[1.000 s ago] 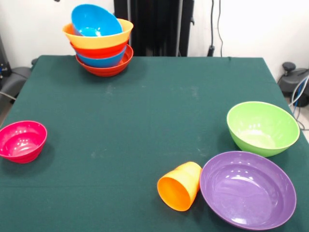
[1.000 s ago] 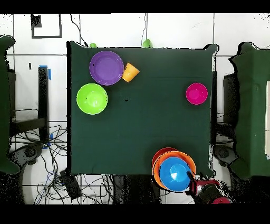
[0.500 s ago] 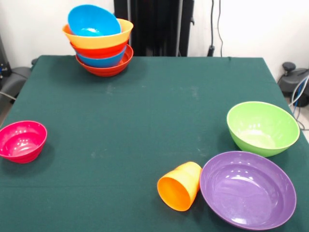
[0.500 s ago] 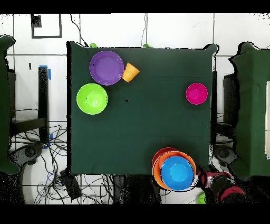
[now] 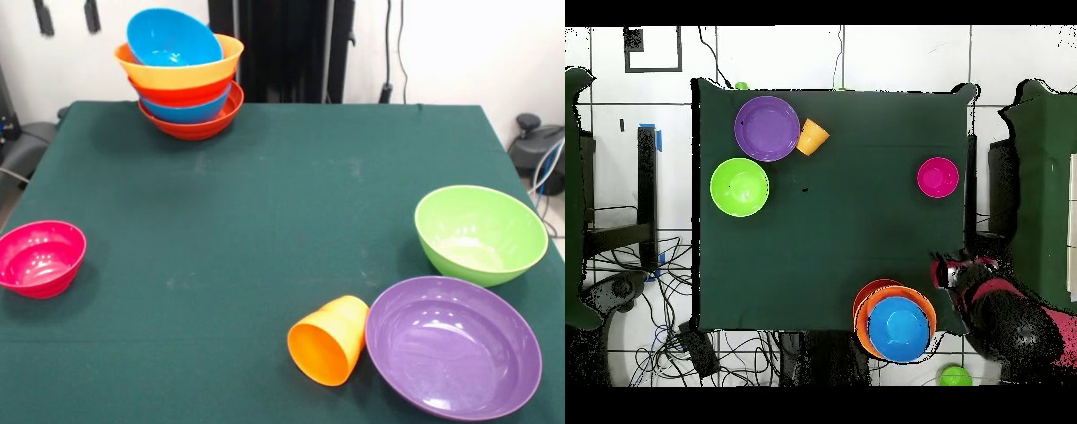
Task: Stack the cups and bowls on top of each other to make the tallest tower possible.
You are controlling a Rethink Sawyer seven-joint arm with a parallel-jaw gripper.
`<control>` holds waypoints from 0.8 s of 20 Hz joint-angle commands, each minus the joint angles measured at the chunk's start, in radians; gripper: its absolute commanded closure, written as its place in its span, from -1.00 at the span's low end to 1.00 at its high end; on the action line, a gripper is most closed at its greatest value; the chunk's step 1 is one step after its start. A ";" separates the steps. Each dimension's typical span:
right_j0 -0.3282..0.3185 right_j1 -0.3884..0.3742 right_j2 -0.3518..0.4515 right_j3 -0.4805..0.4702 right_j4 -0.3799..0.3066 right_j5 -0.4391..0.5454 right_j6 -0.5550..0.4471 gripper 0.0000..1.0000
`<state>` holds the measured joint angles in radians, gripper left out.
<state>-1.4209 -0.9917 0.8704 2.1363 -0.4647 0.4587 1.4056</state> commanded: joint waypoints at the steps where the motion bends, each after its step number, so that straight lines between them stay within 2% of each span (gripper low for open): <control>1: 0.185 0.272 -0.238 -0.323 -0.145 0.091 0.111 -1.00; 8: 0.235 0.431 -0.302 -0.523 -0.158 0.149 -0.002 -1.00; 12: 0.262 0.515 -0.335 -0.600 -0.183 0.125 -0.014 -1.00; 16: 0.265 0.588 -0.335 -0.650 -0.203 0.109 -0.065 -1.00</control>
<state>-1.2235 -0.5647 0.6420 1.6543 -0.5690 0.4687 1.4056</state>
